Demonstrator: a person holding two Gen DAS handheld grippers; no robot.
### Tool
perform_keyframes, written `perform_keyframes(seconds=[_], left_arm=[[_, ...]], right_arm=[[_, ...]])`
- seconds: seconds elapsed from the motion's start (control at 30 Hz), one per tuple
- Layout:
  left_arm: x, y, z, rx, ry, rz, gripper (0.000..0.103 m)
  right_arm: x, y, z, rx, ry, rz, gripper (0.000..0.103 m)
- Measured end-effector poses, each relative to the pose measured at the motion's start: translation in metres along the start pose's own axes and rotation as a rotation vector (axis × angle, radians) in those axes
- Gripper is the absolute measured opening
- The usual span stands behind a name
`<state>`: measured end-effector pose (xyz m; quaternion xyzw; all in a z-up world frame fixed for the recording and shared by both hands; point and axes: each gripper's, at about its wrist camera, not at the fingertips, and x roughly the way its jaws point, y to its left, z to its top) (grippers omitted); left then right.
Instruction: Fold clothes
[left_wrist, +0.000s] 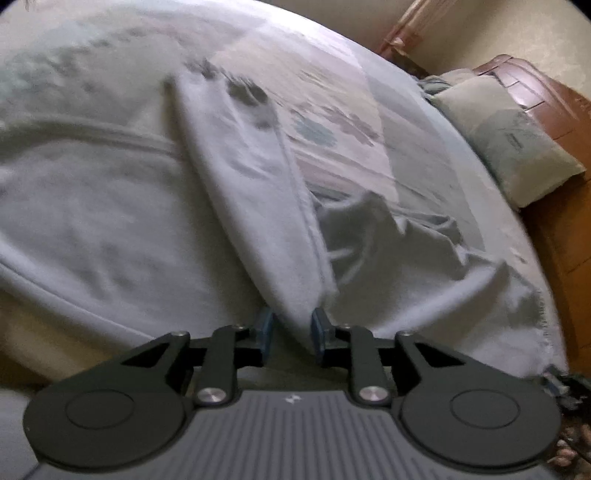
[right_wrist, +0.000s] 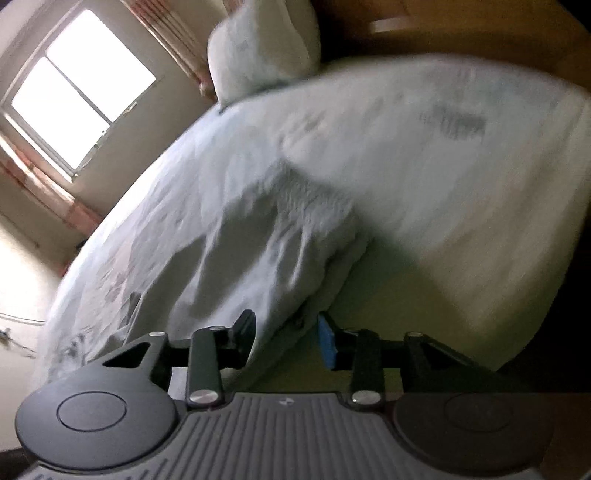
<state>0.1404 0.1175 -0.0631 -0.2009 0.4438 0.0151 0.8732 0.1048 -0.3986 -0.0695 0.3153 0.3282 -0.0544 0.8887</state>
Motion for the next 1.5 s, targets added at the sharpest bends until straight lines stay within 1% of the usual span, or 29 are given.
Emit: perform_keyframes(seconds=[0.07,0.1,0.13,0.17,0.27,0.33,0.43,0.5,0.53,0.6,0.63,0.7,0.73,0.8,0.83,0.87,0.9,0.97,1.03,1.07,1.1,1.17,1.23,1.27,1.33,1.4,1.43,1.5], left_arm=[[-0.017,-0.003,0.01,0.05,-0.047,0.04,0.022],[-0.023,-0.007,0.017,0.084,-0.07,0.036,0.022],[-0.025,-0.013,0.025,0.119,-0.087,0.02,0.023],[-0.026,-0.019,0.033,0.153,-0.102,0.003,0.023],[-0.006,-0.051,0.054,0.291,-0.123,-0.076,0.023],[0.02,-0.075,0.064,0.387,-0.095,-0.129,0.023],[0.066,-0.101,0.07,0.549,-0.006,-0.149,0.03],[0.089,-0.11,0.068,0.639,0.037,-0.106,0.032],[0.098,-0.111,0.068,0.671,0.051,-0.097,0.033],[0.113,-0.108,0.069,0.719,0.07,-0.077,0.038],[0.118,-0.105,0.07,0.726,0.081,-0.067,0.041],[0.126,-0.099,0.073,0.728,0.114,-0.075,0.051],[0.128,-0.096,0.074,0.721,0.128,-0.083,0.052],[0.133,-0.091,0.075,0.701,0.165,-0.103,0.045],[0.135,-0.087,0.075,0.686,0.189,-0.116,0.039],[0.135,-0.086,0.075,0.678,0.191,-0.115,0.023],[0.133,-0.085,0.075,0.672,0.187,-0.11,0.014],[0.13,-0.083,0.078,0.654,0.173,-0.102,0.01],[0.128,-0.075,0.09,0.594,0.137,-0.07,0.01],[0.128,-0.071,0.096,0.558,0.128,-0.062,0.01],[0.126,-0.068,0.1,0.533,0.136,-0.092,0.011],[0.117,-0.074,0.101,0.572,0.122,-0.113,0.014],[0.107,-0.083,0.103,0.621,0.099,-0.123,0.018],[0.102,-0.088,0.106,0.628,0.08,-0.12,0.019],[0.092,-0.098,0.115,0.609,0.038,-0.139,0.022],[0.086,-0.11,0.126,0.586,-0.006,-0.192,0.037],[0.087,-0.118,0.131,0.569,-0.018,-0.23,0.039],[0.098,-0.14,0.136,0.566,-0.012,-0.305,0.039]], right_arm=[[-0.011,0.015,0.005,-0.084,-0.063,-0.029,0.044],[-0.016,0.022,0.008,-0.124,-0.091,-0.038,0.047],[-0.017,0.029,0.009,-0.153,-0.103,-0.016,0.051],[-0.016,0.037,0.01,-0.173,-0.103,0.022,0.053],[-0.005,0.059,0.007,-0.213,-0.083,0.132,0.054],[0.006,0.071,0.001,-0.219,-0.048,0.18,0.054],[0.014,0.085,-0.009,-0.241,-0.007,0.23,0.054],[0.018,0.092,-0.015,-0.267,0.016,0.247,0.055],[0.018,0.093,-0.017,-0.283,0.02,0.242,0.055],[0.017,0.096,-0.02,-0.314,0.028,0.231,0.059],[0.018,0.097,-0.02,-0.322,0.032,0.221,0.059],[0.022,0.095,-0.019,-0.319,0.043,0.211,0.059],[0.026,0.094,-0.018,-0.313,0.047,0.21,0.059],[0.033,0.094,-0.02,-0.311,0.06,0.205,0.059],[0.036,0.094,-0.021,-0.313,0.068,0.204,0.059],[0.037,0.096,-0.022,-0.321,0.076,0.204,0.059],[0.04,0.098,-0.024,-0.327,0.083,0.204,0.059],[0.042,0.1,-0.025,-0.329,0.09,0.207,0.059],[0.043,0.1,-0.025,-0.33,0.093,0.211,0.059],[0.044,0.1,-0.026,-0.331,0.095,0.213,0.059],[0.045,0.101,-0.026,-0.332,0.097,0.215,0.059],[0.046,0.101,-0.027,-0.333,0.101,0.219,0.06],[0.047,0.101,-0.027,-0.334,0.105,0.223,0.062],[0.048,0.101,-0.028,-0.331,0.11,0.225,0.063],[0.051,0.099,-0.029,-0.324,0.118,0.229,0.063],[0.054,0.098,-0.03,-0.321,0.126,0.236,0.063],[0.054,0.098,-0.031,-0.321,0.128,0.239,0.063],[0.055,0.098,-0.032,-0.321,0.13,0.243,0.063]])
